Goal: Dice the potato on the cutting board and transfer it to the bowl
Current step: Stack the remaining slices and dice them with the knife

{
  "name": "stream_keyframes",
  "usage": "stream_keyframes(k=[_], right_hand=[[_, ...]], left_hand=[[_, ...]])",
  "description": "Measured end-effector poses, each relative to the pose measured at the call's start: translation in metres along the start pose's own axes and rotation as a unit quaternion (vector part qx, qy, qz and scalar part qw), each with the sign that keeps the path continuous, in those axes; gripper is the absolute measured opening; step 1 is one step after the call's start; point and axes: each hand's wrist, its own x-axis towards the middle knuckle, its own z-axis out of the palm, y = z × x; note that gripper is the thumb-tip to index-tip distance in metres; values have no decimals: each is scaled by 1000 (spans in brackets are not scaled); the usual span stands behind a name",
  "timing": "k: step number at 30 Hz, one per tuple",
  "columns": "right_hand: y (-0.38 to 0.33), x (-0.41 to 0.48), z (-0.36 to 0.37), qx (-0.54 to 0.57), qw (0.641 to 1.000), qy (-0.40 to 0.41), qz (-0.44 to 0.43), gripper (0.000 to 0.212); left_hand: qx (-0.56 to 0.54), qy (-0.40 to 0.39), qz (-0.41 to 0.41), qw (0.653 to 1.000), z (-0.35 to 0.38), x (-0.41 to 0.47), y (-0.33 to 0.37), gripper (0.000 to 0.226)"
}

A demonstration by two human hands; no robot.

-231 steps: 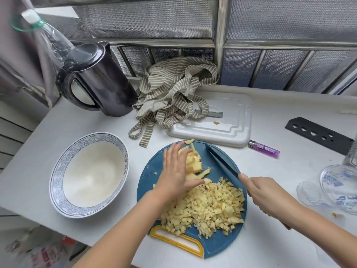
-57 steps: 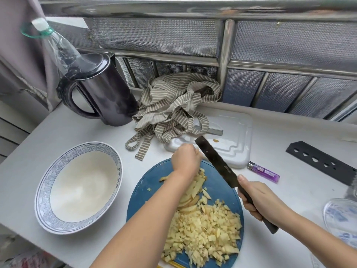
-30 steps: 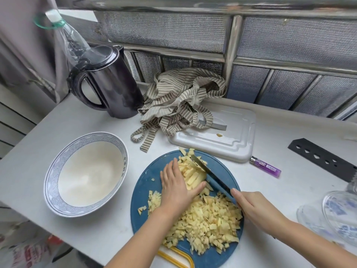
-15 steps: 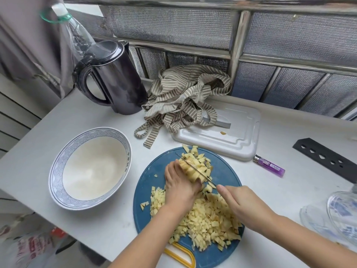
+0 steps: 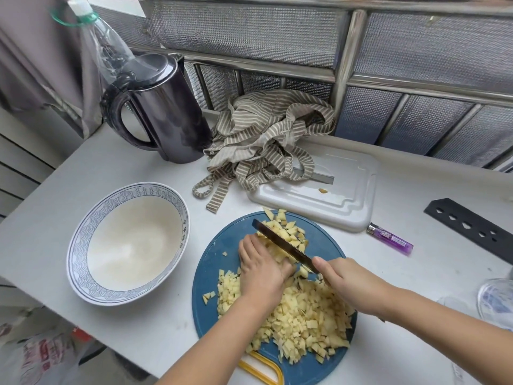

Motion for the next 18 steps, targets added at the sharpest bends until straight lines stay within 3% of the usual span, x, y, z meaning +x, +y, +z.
stream_keyframes(k=[5, 7, 10, 15, 18], right_hand=[[-8, 4, 2, -44, 999, -2, 1, 55], [-10, 8, 3, -47, 999, -1, 2, 56], [-11, 14, 7, -49, 999, 1, -1, 57], [-10, 18, 10, -38, 999, -1, 2, 57], [-13, 27, 14, -50, 999, 2, -6, 58]], left_hand=[[-1, -6, -9, 1000, 0, -1, 1, 88], [-6, 55, 5, 998, 2, -2, 3, 84], [0, 68, -5, 998, 2, 1, 6, 83], [28, 53, 2, 998, 0, 4, 4, 85], [45, -8, 0, 999, 4, 1, 1, 94]])
